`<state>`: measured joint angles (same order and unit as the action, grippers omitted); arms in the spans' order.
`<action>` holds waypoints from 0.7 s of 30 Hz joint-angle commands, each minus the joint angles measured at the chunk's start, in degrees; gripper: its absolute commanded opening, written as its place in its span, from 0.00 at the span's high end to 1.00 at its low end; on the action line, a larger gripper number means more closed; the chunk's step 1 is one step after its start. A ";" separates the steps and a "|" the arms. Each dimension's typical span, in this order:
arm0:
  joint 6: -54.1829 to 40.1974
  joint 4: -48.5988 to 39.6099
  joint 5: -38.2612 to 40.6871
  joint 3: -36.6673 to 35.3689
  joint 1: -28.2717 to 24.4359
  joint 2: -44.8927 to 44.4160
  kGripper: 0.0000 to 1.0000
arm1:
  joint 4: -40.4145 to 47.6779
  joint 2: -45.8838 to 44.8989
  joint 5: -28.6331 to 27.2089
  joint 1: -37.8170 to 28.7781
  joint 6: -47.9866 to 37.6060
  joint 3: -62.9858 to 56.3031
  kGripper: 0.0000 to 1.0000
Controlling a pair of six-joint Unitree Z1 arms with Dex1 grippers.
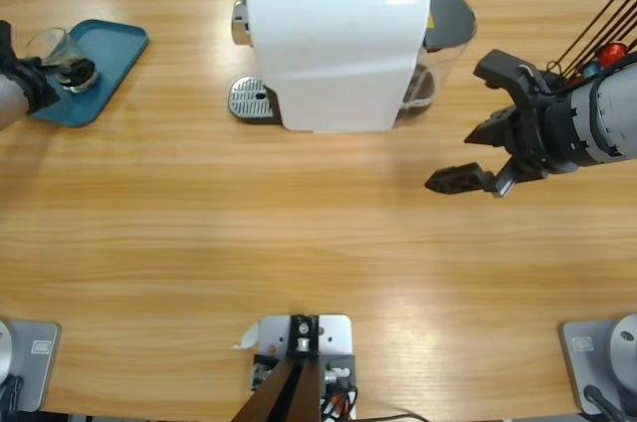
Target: Pour coffee
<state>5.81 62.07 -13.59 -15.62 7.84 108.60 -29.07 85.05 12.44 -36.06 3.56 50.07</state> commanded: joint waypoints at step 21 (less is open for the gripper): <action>-12.47 -100.10 23.08 -41.25 30.04 -30.58 0.02 | -1.07 3.56 0.57 -0.59 -0.66 0.03 0.01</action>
<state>-5.50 -37.62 5.92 -59.33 32.64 72.42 -29.29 86.17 12.44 -36.13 3.56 50.27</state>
